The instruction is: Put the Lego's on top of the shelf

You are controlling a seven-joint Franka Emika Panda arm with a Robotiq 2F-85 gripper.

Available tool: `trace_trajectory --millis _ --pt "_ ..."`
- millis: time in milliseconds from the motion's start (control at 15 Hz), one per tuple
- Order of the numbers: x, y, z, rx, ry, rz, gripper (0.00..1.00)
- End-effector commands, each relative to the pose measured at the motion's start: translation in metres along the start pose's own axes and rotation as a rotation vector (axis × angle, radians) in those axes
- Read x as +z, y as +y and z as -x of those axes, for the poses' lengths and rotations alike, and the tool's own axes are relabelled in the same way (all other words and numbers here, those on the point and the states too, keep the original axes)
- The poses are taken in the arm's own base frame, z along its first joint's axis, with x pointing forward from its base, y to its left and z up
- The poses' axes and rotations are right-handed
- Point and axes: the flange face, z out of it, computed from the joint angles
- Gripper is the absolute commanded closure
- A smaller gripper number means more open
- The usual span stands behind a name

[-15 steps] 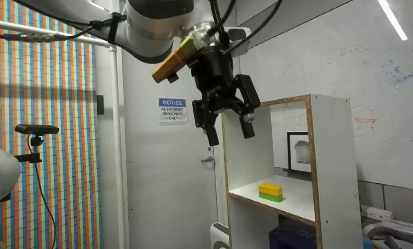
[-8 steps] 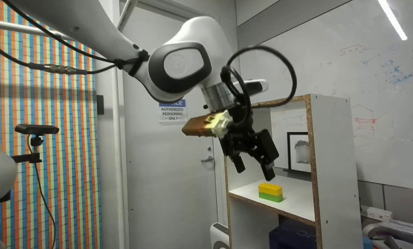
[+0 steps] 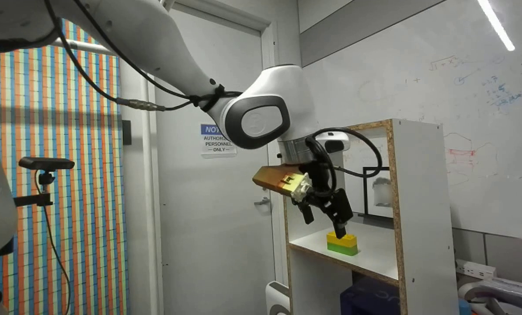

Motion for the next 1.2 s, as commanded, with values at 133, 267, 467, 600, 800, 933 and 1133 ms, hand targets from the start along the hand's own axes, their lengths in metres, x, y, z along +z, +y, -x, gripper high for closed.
trace_trajectory --millis 133,267,467,600,800,933,1133 --pt "0.023 -0.005 -0.049 -0.095 0.004 0.018 0.00" --pt "0.033 -0.007 -0.061 -0.098 0.002 0.019 0.00" --pt "0.044 -0.014 -0.077 -0.092 0.039 0.020 0.00" --pt "0.052 -0.017 -0.084 -0.094 0.038 0.018 0.00" --pt "0.063 -0.021 -0.090 -0.106 0.021 0.017 0.00" --pt "0.067 -0.023 -0.085 -0.115 -0.018 0.018 0.00" --pt "0.068 -0.023 -0.081 -0.118 -0.016 0.013 0.00"
